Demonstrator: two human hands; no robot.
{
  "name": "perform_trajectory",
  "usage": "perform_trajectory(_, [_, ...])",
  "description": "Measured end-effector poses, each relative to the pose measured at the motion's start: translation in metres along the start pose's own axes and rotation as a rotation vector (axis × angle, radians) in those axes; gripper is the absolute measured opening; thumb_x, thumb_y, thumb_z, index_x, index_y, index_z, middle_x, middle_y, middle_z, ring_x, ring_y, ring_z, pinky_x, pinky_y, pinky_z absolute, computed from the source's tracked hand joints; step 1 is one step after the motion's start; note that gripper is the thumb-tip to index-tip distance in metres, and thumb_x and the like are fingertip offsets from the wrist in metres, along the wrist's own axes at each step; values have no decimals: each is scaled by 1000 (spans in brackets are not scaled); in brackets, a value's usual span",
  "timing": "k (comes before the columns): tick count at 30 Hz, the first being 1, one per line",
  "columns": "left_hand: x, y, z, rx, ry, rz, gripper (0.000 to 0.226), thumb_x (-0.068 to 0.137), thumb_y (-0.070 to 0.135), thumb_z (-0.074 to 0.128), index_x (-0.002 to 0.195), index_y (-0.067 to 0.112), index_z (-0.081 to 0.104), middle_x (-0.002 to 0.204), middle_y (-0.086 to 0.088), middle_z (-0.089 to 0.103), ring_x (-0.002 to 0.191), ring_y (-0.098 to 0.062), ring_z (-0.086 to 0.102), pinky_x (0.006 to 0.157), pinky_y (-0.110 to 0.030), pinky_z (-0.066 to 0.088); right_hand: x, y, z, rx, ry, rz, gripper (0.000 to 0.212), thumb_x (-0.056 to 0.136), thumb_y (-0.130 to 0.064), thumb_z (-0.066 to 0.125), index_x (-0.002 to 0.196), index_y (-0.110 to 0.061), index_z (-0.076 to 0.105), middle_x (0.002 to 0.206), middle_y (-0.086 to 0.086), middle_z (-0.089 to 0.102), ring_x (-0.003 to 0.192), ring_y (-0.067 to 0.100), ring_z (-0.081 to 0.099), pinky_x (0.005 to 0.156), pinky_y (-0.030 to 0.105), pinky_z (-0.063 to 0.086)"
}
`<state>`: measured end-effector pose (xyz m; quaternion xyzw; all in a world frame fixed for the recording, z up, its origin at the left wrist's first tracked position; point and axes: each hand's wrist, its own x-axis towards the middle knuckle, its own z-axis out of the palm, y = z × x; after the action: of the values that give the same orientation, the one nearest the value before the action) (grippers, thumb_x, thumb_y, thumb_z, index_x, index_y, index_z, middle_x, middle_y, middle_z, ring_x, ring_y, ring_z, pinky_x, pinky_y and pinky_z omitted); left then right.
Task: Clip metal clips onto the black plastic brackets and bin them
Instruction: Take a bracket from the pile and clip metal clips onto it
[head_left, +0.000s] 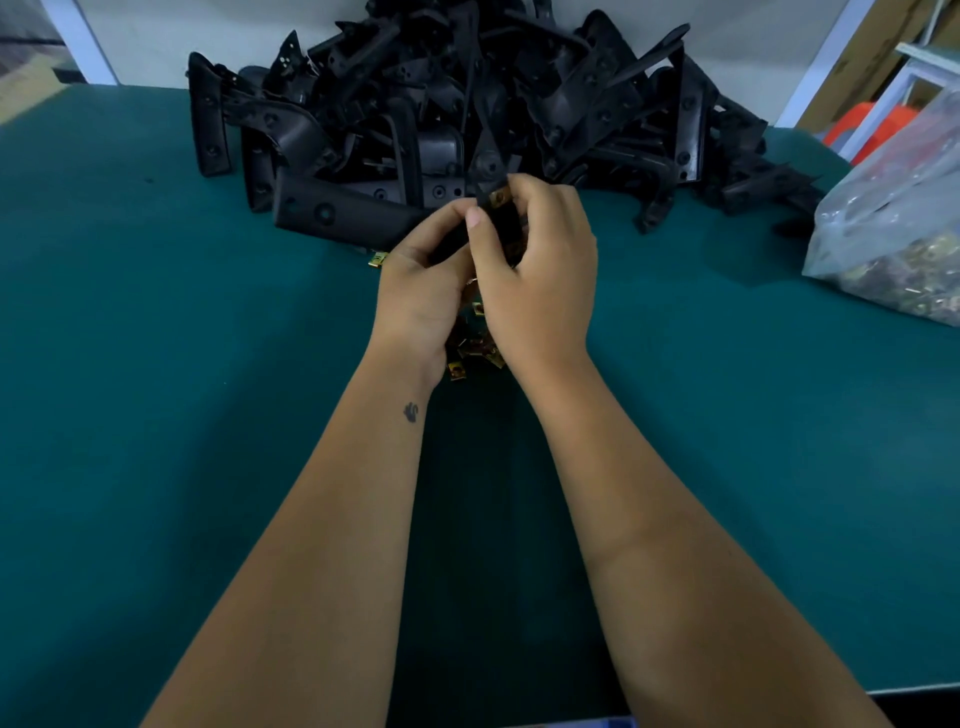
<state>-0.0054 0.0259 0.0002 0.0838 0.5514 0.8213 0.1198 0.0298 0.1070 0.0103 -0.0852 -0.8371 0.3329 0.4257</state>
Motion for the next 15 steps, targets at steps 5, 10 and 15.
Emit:
perform_trajectory(5, [-2, -1, 3, 99, -3, 55, 18, 93, 9, 66, 107, 19, 73, 103, -3, 74, 90, -15, 67, 81, -32, 54, 2, 5, 2, -12, 45, 47, 26, 93, -27, 64, 106, -5, 67, 101, 5, 65, 95, 21, 60, 87, 43, 46])
perform_trajectory(10, [-2, -3, 4, 187, 30, 98, 23, 94, 8, 64, 115, 13, 71, 105, -5, 73, 91, -12, 66, 84, -30, 55, 1, 7, 6, -19, 3, 100, 26, 96, -27, 60, 108, -4, 63, 104, 6, 64, 97, 22, 59, 89, 44, 46])
perform_trajectory(15, [-2, -2, 5, 178, 90, 122, 25, 91, 6, 67, 107, 23, 74, 100, 7, 75, 97, -9, 69, 91, -29, 56, 4, 8, 6, 141, -88, 223, 21, 96, -30, 59, 108, -13, 62, 105, -1, 64, 98, 13, 59, 87, 34, 49])
